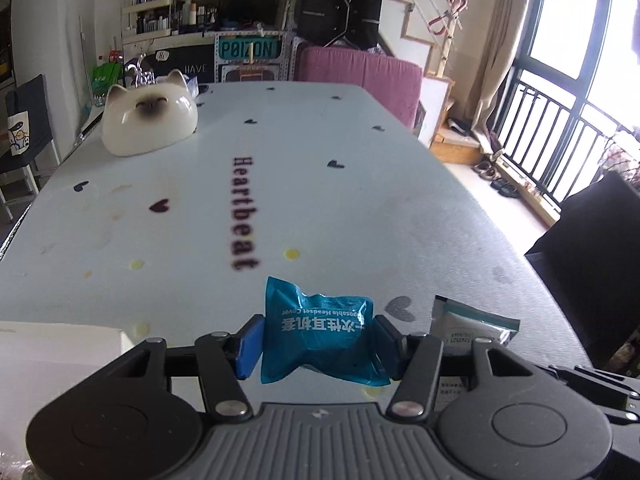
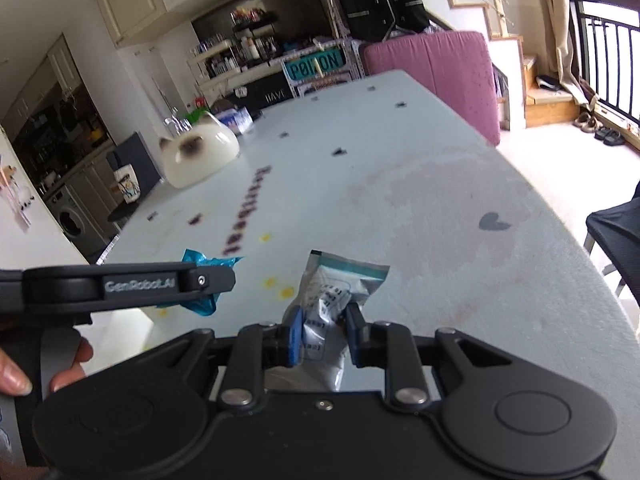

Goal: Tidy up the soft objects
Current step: 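Carry the blue packet with the left tool while the right tool carries the white packet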

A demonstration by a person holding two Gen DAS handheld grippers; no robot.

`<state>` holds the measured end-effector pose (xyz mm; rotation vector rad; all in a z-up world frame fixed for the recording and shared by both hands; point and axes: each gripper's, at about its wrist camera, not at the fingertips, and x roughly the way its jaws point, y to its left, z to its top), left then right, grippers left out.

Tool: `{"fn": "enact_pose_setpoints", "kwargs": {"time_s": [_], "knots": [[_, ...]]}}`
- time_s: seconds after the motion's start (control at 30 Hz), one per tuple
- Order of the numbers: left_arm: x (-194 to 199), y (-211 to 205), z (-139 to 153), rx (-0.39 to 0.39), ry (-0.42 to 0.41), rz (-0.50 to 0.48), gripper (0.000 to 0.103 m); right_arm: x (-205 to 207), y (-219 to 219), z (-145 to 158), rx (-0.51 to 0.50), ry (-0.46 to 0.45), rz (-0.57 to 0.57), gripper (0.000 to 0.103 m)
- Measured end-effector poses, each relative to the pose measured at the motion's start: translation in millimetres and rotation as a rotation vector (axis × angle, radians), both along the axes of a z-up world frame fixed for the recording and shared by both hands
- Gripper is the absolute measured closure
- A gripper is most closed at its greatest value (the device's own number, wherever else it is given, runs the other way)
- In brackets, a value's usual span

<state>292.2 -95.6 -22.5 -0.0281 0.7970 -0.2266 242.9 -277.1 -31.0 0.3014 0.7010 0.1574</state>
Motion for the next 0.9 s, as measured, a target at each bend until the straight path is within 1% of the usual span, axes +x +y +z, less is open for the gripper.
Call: {"fn": "enact_pose_setpoints", "kwargs": {"time_s": [0.23, 0.4, 0.47, 0.67, 0.9], "knots": [[-37.4, 28.4, 36.3, -0.039, -0.064, -0.013, 0.045, -20.8, 15.9, 34.4, 0.038, -0.083, 0.032, 0.079], [-57.6, 64.6, 53.8, -0.053, -0.095, 0.022, 0.045, -27.4, 39.4, 49.1, 0.051, -0.113, 0.077, 0.079], [-64.1, 82.0, 58.0, -0.069, -0.096, 0.046, 0.045, -27.7, 50.2, 52.1, 0.056, -0.116, 0.096, 0.079], [-77.3, 131.5, 69.2, -0.073, -0.114, 0.123, 0.045, -28.0, 86.9, 56.2, 0.062, -0.11, 0.164, 0.079], [-83.7, 181.5, 72.8, -0.055, -0.122, 0.204, 0.045, -21.9, 134.3, 54.7, 0.053, -0.09, 0.255, 0.079]]}}
